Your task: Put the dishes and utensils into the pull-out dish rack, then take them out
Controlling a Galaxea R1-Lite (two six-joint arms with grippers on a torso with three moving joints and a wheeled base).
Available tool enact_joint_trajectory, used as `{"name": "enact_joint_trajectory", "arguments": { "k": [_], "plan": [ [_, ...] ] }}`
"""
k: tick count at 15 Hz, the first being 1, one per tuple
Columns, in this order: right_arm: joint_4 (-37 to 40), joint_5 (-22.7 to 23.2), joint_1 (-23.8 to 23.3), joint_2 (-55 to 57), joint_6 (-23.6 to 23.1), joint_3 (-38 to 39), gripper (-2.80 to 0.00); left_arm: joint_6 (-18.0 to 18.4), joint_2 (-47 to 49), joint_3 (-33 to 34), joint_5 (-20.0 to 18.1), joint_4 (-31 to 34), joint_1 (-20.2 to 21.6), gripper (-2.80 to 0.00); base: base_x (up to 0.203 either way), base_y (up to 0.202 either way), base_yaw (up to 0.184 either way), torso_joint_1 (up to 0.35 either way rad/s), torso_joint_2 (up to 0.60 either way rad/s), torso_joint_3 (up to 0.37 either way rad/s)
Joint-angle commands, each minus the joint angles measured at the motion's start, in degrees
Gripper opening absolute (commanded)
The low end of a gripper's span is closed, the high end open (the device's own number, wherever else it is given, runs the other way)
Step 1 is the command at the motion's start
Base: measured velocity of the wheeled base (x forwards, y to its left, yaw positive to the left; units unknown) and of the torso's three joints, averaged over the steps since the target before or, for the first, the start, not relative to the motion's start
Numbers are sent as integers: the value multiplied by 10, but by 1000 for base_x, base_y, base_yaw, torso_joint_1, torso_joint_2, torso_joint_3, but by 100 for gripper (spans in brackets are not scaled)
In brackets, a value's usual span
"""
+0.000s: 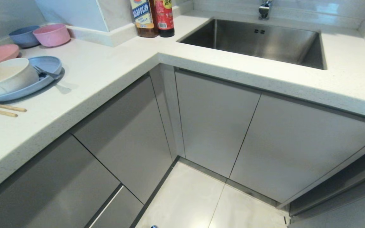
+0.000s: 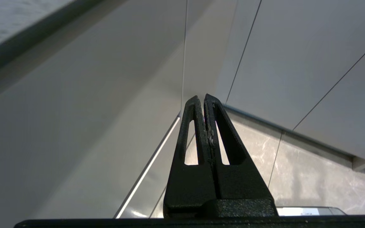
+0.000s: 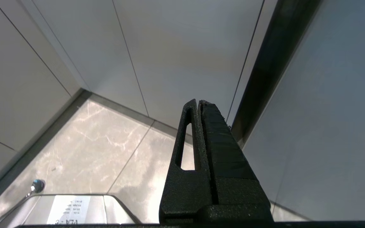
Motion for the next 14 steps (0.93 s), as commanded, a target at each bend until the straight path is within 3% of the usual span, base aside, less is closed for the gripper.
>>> {"name": "enact_joint_trajectory", "arguments": {
  "k": [1, 14],
  "plan": [
    [0, 0, 0, 0, 0, 1, -280, -1, 1, 8, 0, -1, 0, -280, 0, 0, 0, -2, 1, 204],
    [0, 0, 0, 0, 0, 1, -280, -2, 1, 8, 1, -1, 0, -280, 0, 0, 0, 2, 0, 203]
  ]
}}
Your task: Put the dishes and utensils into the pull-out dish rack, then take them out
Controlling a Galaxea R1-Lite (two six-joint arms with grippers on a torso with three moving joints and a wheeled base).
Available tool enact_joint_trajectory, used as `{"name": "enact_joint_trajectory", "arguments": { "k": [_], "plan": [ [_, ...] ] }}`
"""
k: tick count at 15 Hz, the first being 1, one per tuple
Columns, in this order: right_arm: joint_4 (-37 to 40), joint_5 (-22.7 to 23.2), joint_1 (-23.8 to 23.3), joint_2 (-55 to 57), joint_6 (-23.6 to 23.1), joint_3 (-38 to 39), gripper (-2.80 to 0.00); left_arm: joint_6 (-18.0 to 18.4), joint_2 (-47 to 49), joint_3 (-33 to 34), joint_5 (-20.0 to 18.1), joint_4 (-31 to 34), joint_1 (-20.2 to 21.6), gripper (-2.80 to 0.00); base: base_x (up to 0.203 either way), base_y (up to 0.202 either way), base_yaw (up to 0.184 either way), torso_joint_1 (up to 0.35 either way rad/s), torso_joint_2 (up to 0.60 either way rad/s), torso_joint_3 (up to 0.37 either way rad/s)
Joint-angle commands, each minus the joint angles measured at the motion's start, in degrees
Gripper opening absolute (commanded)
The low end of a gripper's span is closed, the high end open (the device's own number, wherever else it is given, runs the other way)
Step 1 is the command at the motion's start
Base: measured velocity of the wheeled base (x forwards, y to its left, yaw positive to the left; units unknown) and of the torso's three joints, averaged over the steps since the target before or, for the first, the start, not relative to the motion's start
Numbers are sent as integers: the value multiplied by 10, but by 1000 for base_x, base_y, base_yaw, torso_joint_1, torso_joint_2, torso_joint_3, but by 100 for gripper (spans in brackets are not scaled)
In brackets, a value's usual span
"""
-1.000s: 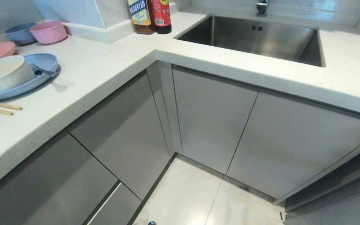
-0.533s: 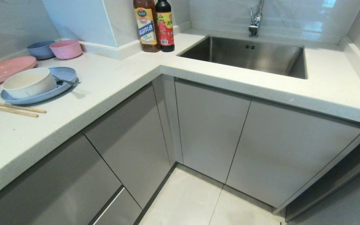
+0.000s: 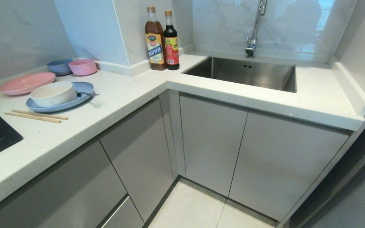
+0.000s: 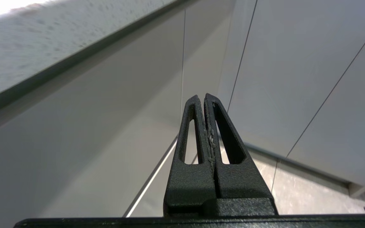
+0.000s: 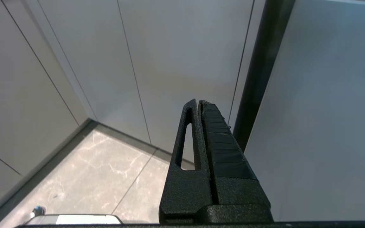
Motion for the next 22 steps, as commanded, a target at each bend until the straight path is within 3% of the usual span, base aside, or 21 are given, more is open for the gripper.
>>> {"name": "enact_joint_trajectory", "arguments": {
  "k": [1, 13, 22],
  "plan": [
    [0, 0, 0, 0, 0, 1, -280, -1, 1, 8, 0, -1, 0, -280, 0, 0, 0, 4, 4, 200],
    [0, 0, 0, 0, 0, 1, -280, -3, 1, 8, 0, -1, 0, -280, 0, 0, 0, 3, 1, 202],
    [0, 0, 0, 0, 0, 1, -280, -6, 1, 8, 0, -1, 0, -280, 0, 0, 0, 1, 0, 23]
  ]
}}
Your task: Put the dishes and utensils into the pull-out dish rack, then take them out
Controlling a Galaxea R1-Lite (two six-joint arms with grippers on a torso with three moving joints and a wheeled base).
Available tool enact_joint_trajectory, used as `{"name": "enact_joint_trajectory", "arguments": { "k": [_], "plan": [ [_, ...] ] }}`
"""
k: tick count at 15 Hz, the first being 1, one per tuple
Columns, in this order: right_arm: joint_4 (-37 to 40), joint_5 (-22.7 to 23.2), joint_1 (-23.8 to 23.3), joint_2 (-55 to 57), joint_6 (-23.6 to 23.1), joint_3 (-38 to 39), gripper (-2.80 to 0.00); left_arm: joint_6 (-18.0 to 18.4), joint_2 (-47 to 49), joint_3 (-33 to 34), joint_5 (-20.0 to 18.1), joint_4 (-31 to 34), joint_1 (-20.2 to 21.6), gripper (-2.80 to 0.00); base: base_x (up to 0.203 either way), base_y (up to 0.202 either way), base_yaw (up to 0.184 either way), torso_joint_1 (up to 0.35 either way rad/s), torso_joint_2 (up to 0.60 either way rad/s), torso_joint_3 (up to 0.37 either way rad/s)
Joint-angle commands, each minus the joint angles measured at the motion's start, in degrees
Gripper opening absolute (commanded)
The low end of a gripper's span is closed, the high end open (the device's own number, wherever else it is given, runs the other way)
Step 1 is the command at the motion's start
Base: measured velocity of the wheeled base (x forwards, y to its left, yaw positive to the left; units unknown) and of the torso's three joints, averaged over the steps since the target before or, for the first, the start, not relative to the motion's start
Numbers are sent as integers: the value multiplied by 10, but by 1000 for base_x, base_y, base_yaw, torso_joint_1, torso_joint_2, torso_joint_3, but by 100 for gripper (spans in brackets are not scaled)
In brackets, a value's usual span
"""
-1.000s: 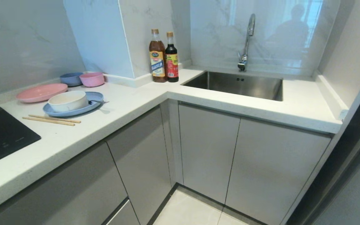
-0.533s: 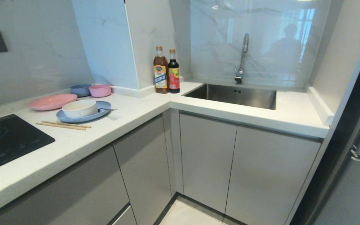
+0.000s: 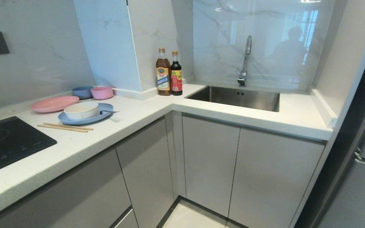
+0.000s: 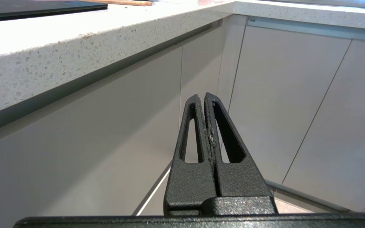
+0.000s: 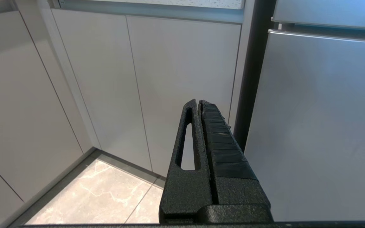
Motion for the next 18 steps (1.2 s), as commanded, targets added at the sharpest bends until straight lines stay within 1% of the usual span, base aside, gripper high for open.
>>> {"name": "enact_joint_trajectory", "arguments": {
  "k": [1, 18],
  "plan": [
    [0, 0, 0, 0, 0, 1, -280, 0, 1, 8, 0, 0, 0, -280, 0, 0, 0, 0, 0, 0],
    [-1, 0, 0, 0, 2, 1, -280, 0, 1, 8, 0, 0, 0, -280, 0, 0, 0, 0, 0, 0]
  ]
}}
